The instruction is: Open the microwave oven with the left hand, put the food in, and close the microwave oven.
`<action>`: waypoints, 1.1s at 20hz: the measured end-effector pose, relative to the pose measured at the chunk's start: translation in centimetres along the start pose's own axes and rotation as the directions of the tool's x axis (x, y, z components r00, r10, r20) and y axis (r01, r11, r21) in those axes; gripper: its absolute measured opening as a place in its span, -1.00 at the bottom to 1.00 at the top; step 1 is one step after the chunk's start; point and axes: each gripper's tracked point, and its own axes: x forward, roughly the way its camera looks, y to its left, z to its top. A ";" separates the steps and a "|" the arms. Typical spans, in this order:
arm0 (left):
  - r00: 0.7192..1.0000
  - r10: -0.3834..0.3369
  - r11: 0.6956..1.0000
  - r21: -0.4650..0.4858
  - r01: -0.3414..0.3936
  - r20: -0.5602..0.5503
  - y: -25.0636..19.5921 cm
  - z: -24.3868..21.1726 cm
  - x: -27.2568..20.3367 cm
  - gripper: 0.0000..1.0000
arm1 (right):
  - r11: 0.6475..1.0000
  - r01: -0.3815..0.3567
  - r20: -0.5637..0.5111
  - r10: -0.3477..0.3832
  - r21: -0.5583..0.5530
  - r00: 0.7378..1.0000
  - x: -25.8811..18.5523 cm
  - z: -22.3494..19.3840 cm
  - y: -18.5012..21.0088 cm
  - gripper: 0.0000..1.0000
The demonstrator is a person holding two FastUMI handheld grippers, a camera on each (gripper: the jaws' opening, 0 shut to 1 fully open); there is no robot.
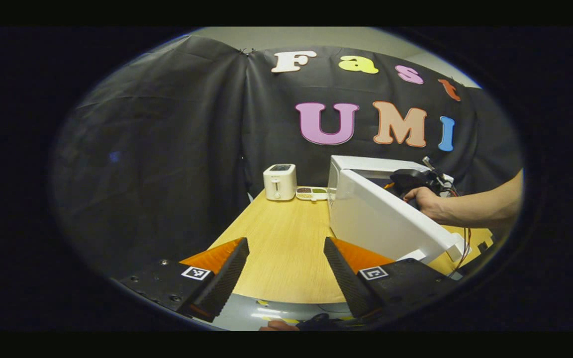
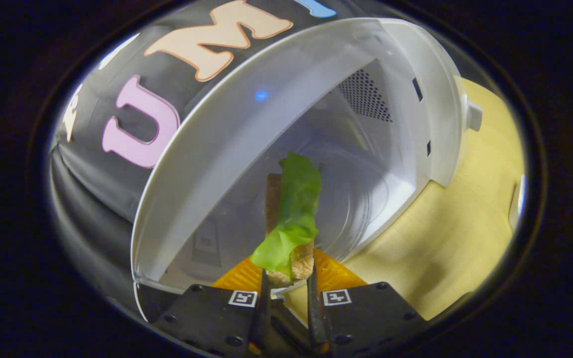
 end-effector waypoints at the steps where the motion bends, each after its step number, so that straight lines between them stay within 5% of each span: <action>1: 1.000 0.008 1.000 -0.008 -0.008 0.007 0.2 0.1 0.0 0.86 | 1.000 0.005 0.004 -0.005 0.024 1.000 0.4 0.2 0.1 -0.34; 7: 1.000 0.024 0.999 -0.041 -0.024 0.016 0.8 0.1 0.7 0.86 | 0.990 0.022 0.018 -0.025 0.141 1.000 2.1 1.3 0.3 -0.32; 8: 0.999 0.025 0.999 -0.043 -0.024 0.021 0.8 0.3 0.8 0.85 | 0.990 0.032 0.016 -0.035 0.140 0.999 2.2 1.2 0.1 -0.46; 10: 0.999 0.021 0.999 -0.043 -0.020 0.024 0.7 0.4 1.0 0.85 | 0.988 0.110 -0.018 -0.108 0.111 0.994 2.7 0.5 -1.4 -0.37; 14: 0.999 0.013 0.999 -0.038 -0.012 0.033 0.1 0.8 1.4 0.86 | 0.990 0.131 -0.030 -0.130 0.042 0.991 2.2 -0.2 -2.5 0.99; 22: 0.999 -0.016 1.000 -0.025 0.017 0.041 -1.5 1.2 1.9 0.86 | 0.991 0.136 -0.105 -0.135 0.005 0.985 0.1 -1.2 -3.1 0.99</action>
